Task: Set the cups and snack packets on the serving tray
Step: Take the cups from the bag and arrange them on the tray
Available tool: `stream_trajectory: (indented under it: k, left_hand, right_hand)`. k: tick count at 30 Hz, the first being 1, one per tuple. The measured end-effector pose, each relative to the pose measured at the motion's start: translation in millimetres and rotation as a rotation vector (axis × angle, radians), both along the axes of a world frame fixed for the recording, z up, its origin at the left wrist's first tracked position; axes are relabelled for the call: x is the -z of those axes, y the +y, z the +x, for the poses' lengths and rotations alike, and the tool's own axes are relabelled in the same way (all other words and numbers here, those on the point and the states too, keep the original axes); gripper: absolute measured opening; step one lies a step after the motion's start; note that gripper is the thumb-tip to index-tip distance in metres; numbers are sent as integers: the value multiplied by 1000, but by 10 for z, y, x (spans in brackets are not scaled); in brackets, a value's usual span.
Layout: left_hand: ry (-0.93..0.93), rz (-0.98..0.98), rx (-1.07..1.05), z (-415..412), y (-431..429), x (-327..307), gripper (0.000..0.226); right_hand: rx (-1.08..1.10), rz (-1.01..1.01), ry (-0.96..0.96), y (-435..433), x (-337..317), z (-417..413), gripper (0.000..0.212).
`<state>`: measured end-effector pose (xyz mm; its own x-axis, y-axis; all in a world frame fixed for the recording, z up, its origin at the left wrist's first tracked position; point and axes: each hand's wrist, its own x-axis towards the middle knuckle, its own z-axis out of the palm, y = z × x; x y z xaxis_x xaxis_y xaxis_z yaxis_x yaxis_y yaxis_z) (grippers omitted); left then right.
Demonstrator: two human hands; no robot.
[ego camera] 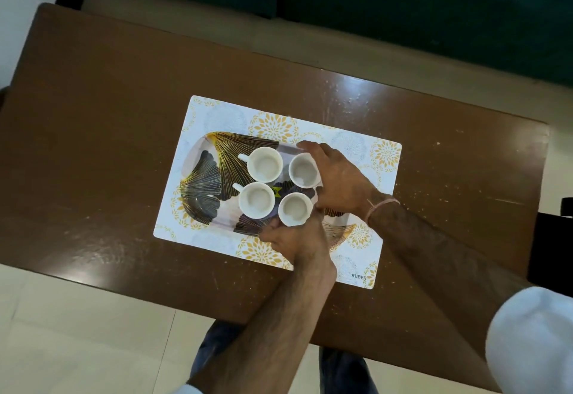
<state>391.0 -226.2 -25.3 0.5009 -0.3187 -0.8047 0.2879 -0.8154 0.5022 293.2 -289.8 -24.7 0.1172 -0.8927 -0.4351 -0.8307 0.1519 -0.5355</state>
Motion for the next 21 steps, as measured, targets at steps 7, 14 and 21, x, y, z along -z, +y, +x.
stream_trajectory:
  k: [7,14,21]
  left_hand:
    - [-328,-538,576,703,-73,-393,54]
    - [-637,-646,1733,1361,-931,-130,59]
    - [-693,-762,1937,1373,-1158,13,36]
  right_hand:
    - [44,-265,174,392,-257,163,55]
    - [-37,-8,275,321,-140,378,44]
    - [18,-11,215,238,-87,478,31]
